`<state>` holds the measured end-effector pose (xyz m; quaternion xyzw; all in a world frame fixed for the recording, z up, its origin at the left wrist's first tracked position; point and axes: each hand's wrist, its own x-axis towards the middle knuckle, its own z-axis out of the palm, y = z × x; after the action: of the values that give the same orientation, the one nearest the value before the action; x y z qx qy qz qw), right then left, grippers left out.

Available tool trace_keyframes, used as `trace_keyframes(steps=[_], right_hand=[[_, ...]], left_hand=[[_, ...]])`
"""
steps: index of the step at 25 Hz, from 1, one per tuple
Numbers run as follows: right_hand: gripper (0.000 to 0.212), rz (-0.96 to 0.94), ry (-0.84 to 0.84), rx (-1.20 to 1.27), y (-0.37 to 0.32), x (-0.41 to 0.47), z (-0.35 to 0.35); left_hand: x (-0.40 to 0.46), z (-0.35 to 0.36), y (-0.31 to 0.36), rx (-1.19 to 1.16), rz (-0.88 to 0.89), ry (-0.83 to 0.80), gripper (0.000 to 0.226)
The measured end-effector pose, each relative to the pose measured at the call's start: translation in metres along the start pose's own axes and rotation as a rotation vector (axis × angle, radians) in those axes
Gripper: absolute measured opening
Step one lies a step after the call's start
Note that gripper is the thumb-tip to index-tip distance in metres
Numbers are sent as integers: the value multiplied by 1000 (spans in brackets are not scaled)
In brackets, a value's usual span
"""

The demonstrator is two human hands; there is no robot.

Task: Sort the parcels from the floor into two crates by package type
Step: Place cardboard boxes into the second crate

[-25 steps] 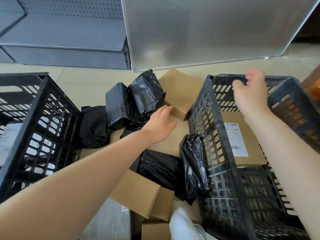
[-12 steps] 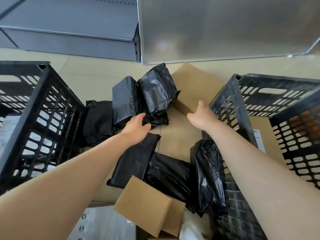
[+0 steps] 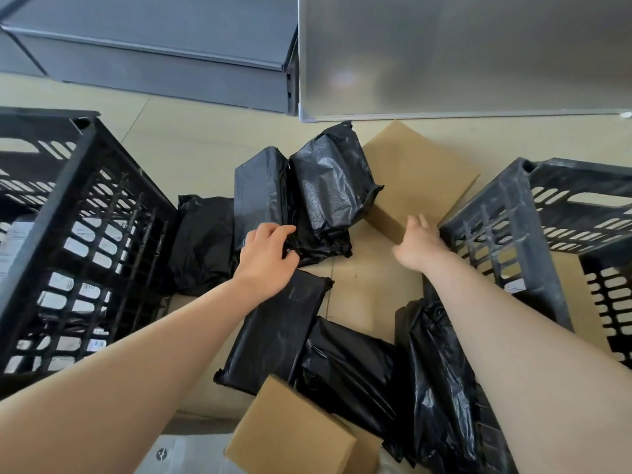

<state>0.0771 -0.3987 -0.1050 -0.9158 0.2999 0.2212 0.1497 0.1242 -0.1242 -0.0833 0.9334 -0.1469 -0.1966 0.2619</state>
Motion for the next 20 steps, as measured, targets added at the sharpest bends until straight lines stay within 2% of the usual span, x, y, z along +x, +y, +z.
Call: trace_keyframes(steps=[2,5,8,11,15,20], right_hand=[[79,-7,14,-65,1,11,3],[78,-22,37,-79,-1,22,5],[70,-137,125,-41,-8,13,10],[61,-287,266,-50,-12,-14,42],[62,-335,329,-17,-11,-39,72],[51,-509,383,32,-17,-62,83]], left_hand=[[4,1,-6,48,30,44,54],[8,6,-12,70,20,5,59],[13,6,-14,74,18,-40,63],[17,7,-11,108,38,-18,65],[13,11,-3,159,137,27,67],[9,13,5,273,202,51,68]])
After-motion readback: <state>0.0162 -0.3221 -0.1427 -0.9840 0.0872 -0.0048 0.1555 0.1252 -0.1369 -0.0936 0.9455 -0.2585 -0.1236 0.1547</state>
